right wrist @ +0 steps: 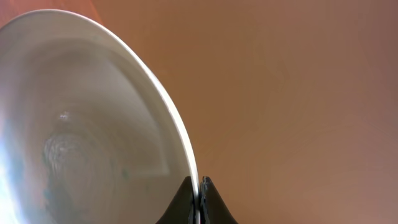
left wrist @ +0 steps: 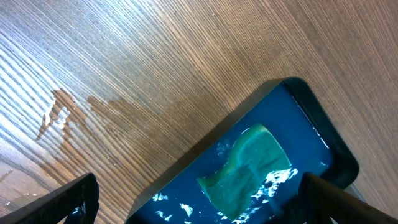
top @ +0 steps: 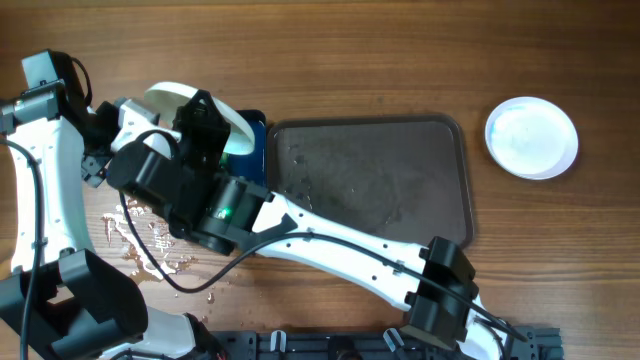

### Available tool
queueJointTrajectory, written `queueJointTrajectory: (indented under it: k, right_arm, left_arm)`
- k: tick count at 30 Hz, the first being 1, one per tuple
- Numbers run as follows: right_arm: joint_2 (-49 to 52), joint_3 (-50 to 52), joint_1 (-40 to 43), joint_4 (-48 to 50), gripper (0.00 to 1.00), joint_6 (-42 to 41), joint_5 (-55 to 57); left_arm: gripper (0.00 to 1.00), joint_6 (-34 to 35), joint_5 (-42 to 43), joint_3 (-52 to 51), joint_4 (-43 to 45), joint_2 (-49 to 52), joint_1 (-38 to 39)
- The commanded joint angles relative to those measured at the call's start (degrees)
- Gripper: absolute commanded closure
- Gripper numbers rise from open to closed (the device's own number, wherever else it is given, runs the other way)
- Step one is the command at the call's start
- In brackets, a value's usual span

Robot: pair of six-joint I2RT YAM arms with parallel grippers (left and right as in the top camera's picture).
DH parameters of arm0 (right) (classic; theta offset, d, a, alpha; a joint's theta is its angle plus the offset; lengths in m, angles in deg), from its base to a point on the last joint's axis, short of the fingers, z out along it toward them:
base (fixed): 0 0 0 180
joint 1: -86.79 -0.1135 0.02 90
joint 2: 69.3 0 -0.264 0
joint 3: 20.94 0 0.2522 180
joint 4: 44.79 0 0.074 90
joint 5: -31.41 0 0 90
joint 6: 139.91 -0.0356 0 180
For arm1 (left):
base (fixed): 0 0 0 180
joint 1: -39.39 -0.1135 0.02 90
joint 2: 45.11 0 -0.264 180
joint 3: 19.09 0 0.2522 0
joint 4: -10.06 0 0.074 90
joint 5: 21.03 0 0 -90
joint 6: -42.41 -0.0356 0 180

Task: Clean dirty plates on tray and stack at the side
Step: 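Lift the plate with the right gripper and rinse it over the blue tray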

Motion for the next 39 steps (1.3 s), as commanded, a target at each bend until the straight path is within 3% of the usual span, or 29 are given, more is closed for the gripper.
queueJointTrajectory:
  k: [1, 22, 25, 29, 30, 33, 35, 36, 38, 39]
  right_arm:
    - [0.59, -0.02, -0.15, 0.37, 0.95, 9.97, 2.32]
    - [0.63, 0.33, -0.55, 0.13, 0.96, 9.55, 2.12]
    - [0.63, 0.33, -0.13, -7.23, 0.96, -0.63, -3.02]
    - [0.63, 0.33, 1.09, -17.11, 0.96, -23.17, -9.01]
    - [0.50, 0.24, 1.46, -19.76, 0.96, -26.93, -15.10]
    - [0.28, 0.15, 2.67, -24.70, 0.96, -35.32, -17.42]
    - [0.20, 0.11, 3.58, -25.86, 0.96, -39.71, -12.17]
    - [0.09, -0.70, 4.59, -27.98, 0.96, -37.86, -22.40]
    - [0.09, -0.76, 6.49, -31.54, 0.96, -47.84, -21.84]
    - [0.09, -0.76, 7.96, -32.85, 0.96, -52.09, -27.36]
  left_arm:
    - [0.00, 0.57, 0.85, 0.59, 0.00, 0.50, -1.07]
    - [0.00, 0.52, 1.73, 0.59, 0.00, 0.50, -1.29]
    - [0.00, 0.52, 1.75, 0.59, -0.09, 0.50, -1.29]
    - [0.00, 0.55, 1.75, 0.59, -0.07, 0.50, -1.29]
    - [0.00, 0.55, 1.79, 0.59, -0.17, 0.50, -1.27]
    - [0.00, 0.55, 1.79, 0.59, -0.26, 0.50, -1.27]
    - [0.00, 0.55, 1.77, 0.59, -0.24, 0.50, -1.27]
    - [0.00, 0.55, 2.10, 0.59, -0.24, 0.50, -1.27]
    - [0.00, 0.55, 2.27, 0.59, -0.44, 0.50, -1.27]
    - [0.00, 0.52, 2.36, 0.59, -0.55, 0.50, -1.27]
